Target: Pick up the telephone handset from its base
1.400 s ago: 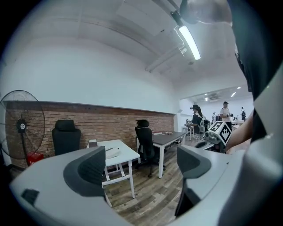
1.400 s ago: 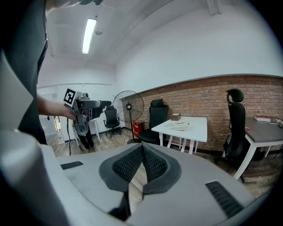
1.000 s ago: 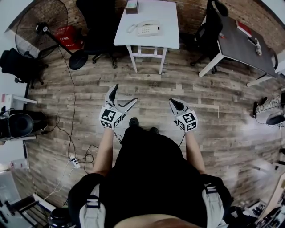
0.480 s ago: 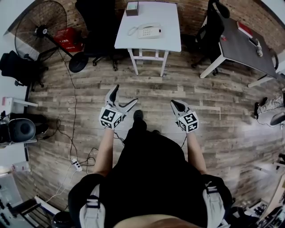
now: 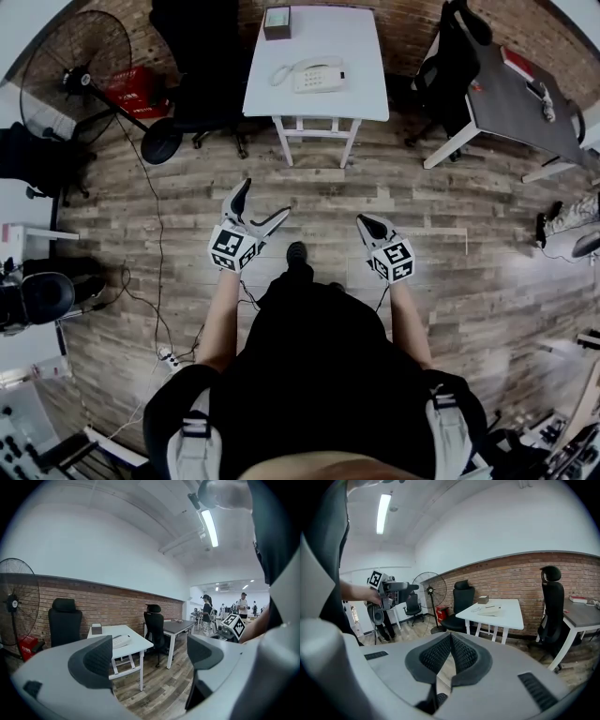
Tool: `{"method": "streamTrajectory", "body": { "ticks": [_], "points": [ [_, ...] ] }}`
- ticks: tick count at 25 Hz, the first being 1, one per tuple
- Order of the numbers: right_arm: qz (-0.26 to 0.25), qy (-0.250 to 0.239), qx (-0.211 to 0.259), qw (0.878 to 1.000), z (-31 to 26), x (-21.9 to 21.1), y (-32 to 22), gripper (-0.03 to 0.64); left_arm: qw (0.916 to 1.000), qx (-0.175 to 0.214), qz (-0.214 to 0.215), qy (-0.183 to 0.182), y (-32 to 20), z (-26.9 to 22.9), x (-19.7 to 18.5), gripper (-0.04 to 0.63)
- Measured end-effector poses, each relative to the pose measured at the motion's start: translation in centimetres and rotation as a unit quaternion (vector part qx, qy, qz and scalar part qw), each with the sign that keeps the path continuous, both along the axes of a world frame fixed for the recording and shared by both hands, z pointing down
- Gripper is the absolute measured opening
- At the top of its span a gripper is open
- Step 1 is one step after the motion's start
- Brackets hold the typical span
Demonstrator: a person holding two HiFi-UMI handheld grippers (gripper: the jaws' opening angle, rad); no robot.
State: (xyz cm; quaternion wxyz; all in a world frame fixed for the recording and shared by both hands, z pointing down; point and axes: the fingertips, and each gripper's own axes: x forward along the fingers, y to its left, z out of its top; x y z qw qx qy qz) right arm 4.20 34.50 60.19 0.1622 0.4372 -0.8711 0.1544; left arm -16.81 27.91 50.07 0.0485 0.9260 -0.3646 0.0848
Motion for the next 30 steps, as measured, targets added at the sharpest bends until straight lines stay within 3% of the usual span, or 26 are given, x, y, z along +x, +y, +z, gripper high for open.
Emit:
{"method": "streamTrajectory", "body": {
  "ticks": [12,22,30],
  "points": [
    [0.019,0.008,-0.004,1.0,0.5,-3.4,-7.8,-0.003,0.9996,-0.023,0.014,-0.001,-9.1,1.8,-3.1,0.482],
    [0.071,0.005,-0.022,0.997,1.3,-2.5,-11.0,-0.003,0.9977,-0.026,0.063,0.006,-14.9,2.2,-1.2,0.482],
    [0.094,0.002,-0.011,0.996,0.7,-3.6,-14.3,-0.003,0.9955,-0.033,0.089,0.002,-18.1,2.9,-1.6,0.482]
  ]
}}
